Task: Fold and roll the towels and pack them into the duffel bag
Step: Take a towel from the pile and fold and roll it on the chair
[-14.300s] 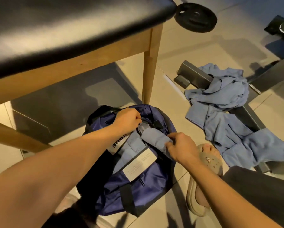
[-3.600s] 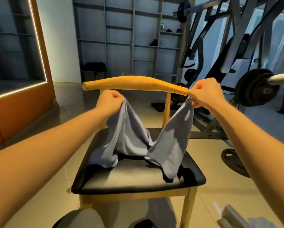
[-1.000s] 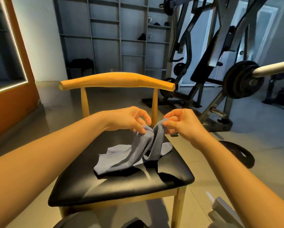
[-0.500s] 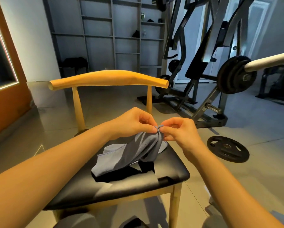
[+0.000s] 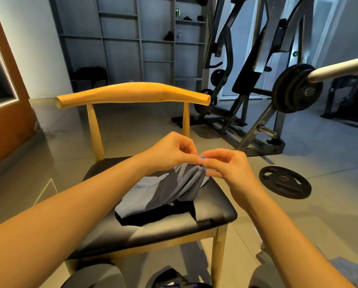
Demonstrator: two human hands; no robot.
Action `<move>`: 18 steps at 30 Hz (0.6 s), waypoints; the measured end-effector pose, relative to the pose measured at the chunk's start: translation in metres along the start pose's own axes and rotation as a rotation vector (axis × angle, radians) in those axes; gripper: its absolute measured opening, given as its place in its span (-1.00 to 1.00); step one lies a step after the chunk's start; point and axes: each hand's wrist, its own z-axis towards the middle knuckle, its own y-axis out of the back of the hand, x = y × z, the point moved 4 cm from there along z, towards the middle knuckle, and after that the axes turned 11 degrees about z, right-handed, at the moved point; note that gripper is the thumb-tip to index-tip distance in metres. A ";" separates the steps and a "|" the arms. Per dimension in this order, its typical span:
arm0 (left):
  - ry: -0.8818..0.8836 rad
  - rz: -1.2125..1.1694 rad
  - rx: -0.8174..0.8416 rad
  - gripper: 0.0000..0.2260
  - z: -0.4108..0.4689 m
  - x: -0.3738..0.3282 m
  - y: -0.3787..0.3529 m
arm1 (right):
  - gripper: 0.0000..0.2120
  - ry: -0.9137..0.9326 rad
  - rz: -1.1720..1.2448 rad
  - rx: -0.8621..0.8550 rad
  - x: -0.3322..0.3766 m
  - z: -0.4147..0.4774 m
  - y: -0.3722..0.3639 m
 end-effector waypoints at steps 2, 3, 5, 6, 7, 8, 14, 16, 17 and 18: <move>0.020 0.000 0.011 -0.77 -0.002 0.003 -0.004 | -0.86 0.009 -0.049 -0.015 -0.005 0.000 0.001; 0.027 0.006 0.031 -0.80 -0.005 0.004 -0.006 | -0.89 0.007 -0.067 -0.028 -0.009 -0.001 0.002; 0.049 0.016 0.109 -0.84 -0.011 0.011 -0.012 | -0.93 -0.010 -0.073 -0.034 -0.018 -0.002 0.004; 0.063 0.016 0.162 -0.86 -0.016 0.018 -0.014 | -0.92 -0.019 -0.069 -0.034 -0.023 -0.003 0.006; 0.079 0.021 0.212 -0.87 -0.023 0.027 -0.016 | -0.91 -0.024 -0.062 -0.032 -0.027 -0.006 0.009; 0.096 0.036 0.253 -0.88 -0.030 0.038 -0.018 | -0.91 -0.025 -0.059 -0.034 -0.031 -0.010 0.013; 0.134 0.291 0.287 -0.70 -0.078 0.095 -0.017 | -0.91 -0.017 -0.006 -0.176 -0.058 -0.035 0.046; 0.183 0.271 0.261 -0.71 -0.089 0.113 -0.008 | -0.89 -0.039 0.035 -0.251 -0.068 -0.042 0.056; 0.210 0.245 0.248 -0.76 -0.093 0.121 -0.003 | -0.88 -0.052 0.058 -0.270 -0.073 -0.045 0.060; 0.233 0.220 0.238 -0.81 -0.096 0.127 0.002 | -0.87 -0.066 0.078 -0.281 -0.077 -0.048 0.063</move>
